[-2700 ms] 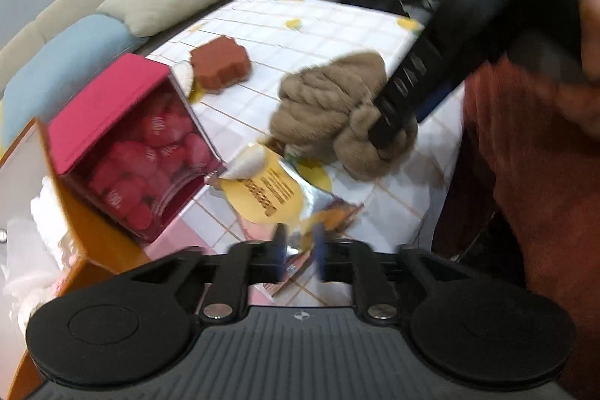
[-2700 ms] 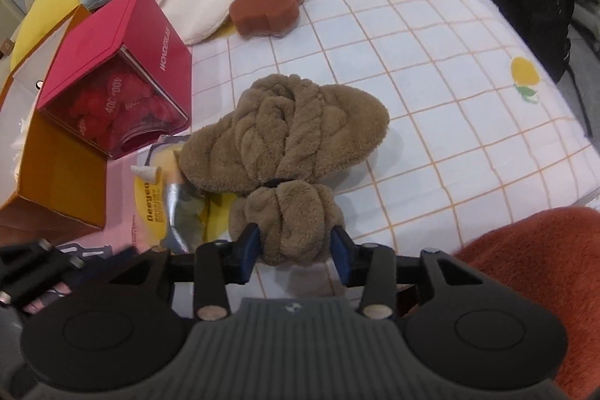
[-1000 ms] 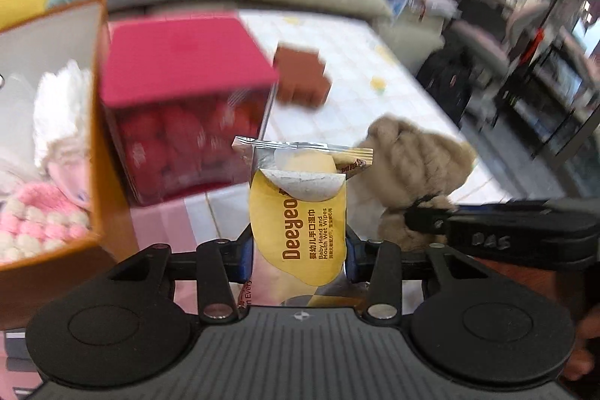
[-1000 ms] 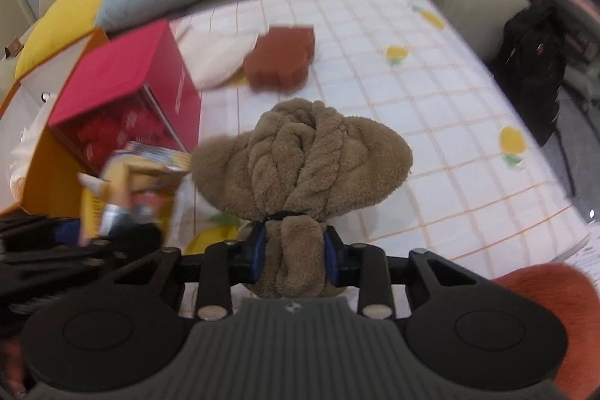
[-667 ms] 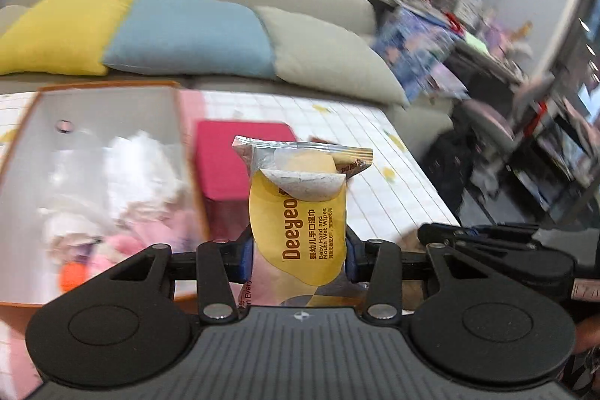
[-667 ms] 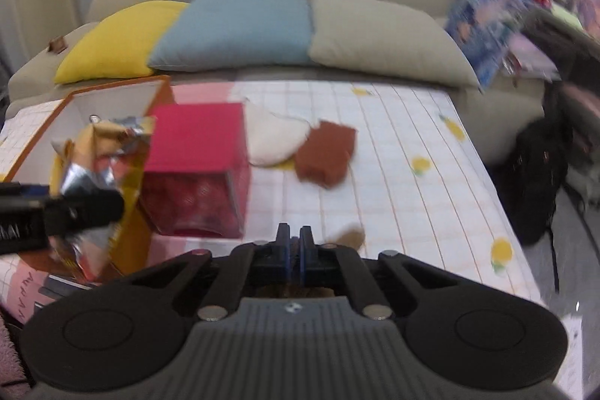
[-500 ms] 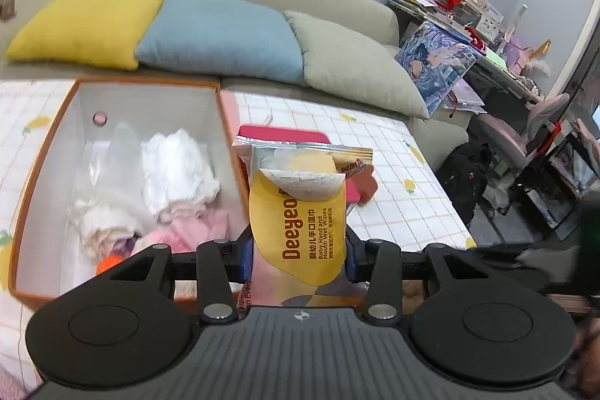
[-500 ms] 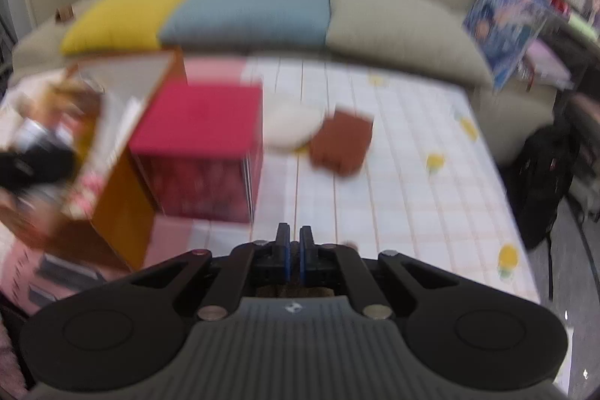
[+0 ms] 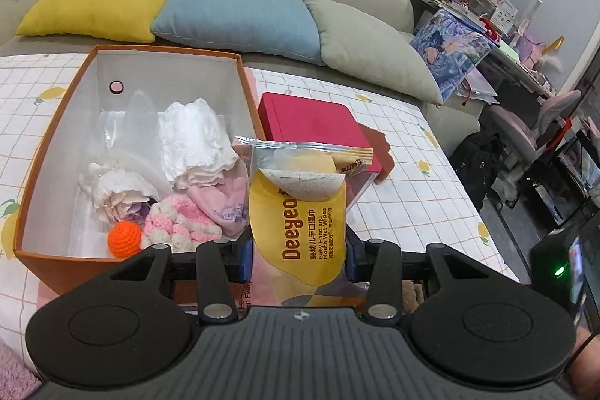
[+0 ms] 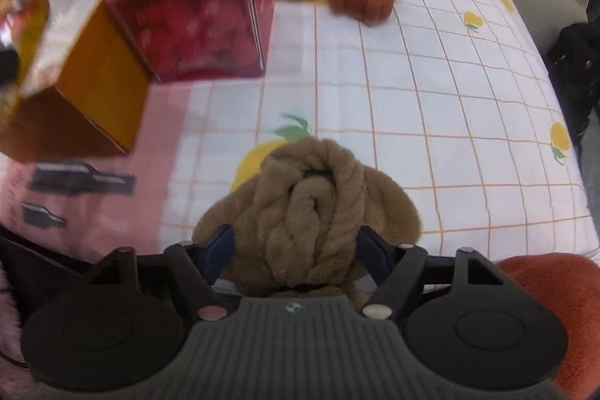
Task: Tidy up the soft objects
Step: 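Carry the Deeyeo pack and brown towel over the white box with both tools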
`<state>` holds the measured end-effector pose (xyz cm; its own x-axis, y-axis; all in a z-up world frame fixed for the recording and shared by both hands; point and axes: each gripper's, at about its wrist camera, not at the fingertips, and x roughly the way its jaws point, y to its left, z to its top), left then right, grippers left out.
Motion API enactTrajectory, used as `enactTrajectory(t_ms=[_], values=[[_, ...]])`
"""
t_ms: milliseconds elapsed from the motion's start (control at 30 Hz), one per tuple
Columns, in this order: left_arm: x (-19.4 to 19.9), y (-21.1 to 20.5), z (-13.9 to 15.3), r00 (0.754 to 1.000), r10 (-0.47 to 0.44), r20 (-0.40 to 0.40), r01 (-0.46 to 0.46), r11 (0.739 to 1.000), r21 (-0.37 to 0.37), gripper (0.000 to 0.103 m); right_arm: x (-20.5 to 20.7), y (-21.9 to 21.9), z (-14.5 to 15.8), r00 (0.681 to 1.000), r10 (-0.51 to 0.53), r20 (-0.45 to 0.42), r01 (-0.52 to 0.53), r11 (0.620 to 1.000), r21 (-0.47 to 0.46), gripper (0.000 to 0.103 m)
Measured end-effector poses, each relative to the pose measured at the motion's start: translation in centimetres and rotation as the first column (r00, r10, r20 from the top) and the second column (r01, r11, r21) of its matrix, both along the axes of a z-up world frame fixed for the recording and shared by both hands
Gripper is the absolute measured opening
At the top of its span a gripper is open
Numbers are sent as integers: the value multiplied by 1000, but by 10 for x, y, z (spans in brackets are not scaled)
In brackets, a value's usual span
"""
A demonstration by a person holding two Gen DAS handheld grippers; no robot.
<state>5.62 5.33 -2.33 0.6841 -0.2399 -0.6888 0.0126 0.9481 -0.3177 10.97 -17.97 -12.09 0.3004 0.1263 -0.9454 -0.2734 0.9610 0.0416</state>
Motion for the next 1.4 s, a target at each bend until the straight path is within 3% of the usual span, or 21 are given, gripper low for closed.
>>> enactTrajectory(t_ms=[133,233,367,500,600,767,867,1000,1100,1267,1400], values=[[-1,3,1,1000,12,2,-12,1000,2,49,5,2,-10,1000,5,-27,-6,1000,-25,74],[-1,4,2,1000,19,6,-19,1000,2,49,7,-2,-11,1000,-18,-20,18,999,-28,56],[-1,9,4,999,33,12,-33,999,-1,49,4,-4,-2,1000,-26,13,26,1000,-12,44],[-2,20,9,998,62,19,-62,998,10,49,-1,2,28,995,0,102,-2,1000,16,43],[0,33,14,995,95,26,-95,995,18,49,-2,8,65,982,24,185,-42,994,96,43],[13,60,29,990,133,43,-136,988,75,49,7,33,122,945,105,311,-183,955,234,43],[26,75,38,990,133,40,-137,984,111,49,23,58,142,927,158,340,-268,913,307,43],[51,91,41,992,129,14,-130,977,171,49,47,101,155,891,242,384,-370,877,306,43],[72,98,37,993,113,-19,-106,971,214,50,72,135,152,880,301,366,-418,857,302,44],[106,101,21,994,66,-85,-33,938,345,49,112,183,131,869,370,328,-454,860,232,44],[129,93,7,992,12,-122,48,874,483,50,139,204,109,846,431,314,-498,849,176,45]])
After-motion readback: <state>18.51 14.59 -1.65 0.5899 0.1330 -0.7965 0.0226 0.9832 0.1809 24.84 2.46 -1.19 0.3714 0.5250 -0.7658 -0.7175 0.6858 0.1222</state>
